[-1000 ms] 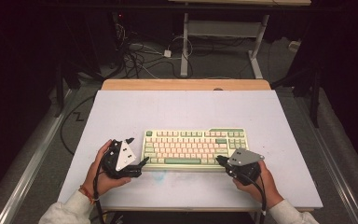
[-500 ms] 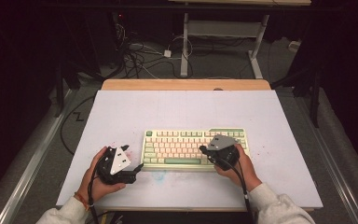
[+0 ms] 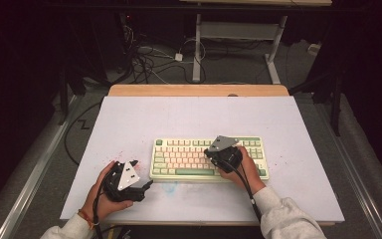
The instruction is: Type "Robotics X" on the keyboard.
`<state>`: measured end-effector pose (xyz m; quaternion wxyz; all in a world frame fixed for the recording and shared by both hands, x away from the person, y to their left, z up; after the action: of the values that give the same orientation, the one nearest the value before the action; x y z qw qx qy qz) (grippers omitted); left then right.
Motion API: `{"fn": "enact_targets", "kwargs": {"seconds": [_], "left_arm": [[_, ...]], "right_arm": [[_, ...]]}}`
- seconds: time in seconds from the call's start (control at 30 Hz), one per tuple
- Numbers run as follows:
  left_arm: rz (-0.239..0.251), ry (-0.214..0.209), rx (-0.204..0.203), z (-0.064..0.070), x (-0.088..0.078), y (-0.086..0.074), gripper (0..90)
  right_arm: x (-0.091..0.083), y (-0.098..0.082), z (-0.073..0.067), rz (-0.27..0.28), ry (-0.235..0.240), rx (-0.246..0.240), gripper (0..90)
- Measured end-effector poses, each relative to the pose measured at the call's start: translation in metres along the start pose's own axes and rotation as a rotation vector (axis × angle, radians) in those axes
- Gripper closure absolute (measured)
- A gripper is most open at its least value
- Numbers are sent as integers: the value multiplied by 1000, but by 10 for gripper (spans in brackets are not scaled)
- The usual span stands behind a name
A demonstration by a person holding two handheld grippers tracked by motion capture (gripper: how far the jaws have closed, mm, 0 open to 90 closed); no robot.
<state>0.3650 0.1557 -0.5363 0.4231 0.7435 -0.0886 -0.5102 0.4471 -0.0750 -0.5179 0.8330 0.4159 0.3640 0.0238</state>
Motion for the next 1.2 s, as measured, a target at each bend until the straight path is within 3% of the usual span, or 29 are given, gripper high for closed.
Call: {"fn": "enact_targets", "kwargs": {"seconds": [0.1,1.0,1.1,1.2], "left_arm": [[-3,-2,2,0,1,0,188],[-22,-9,8,2,3,-2,189],[-25,-10,10,2,4,-2,189],[-24,-12,10,3,3,-2,189]], "right_arm": [[5,-2,1,-20,-9,-1,897],[10,-3,-2,-30,-23,-19,898],[8,-3,-4,-56,-13,-28,893],[6,-1,-3,-31,-11,-11,885]]}}
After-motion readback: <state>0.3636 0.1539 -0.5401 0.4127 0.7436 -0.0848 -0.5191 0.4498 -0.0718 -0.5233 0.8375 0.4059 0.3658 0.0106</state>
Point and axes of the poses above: each handheld gripper's, and its own axes: x roughly forward along the jaws, y roughly out of its top, z roughly to its right, the point moved 10 cm from there along x, roughly forward along the jaws, and after that the axes turned 13 degrees about -y, right-handed, at the moved point
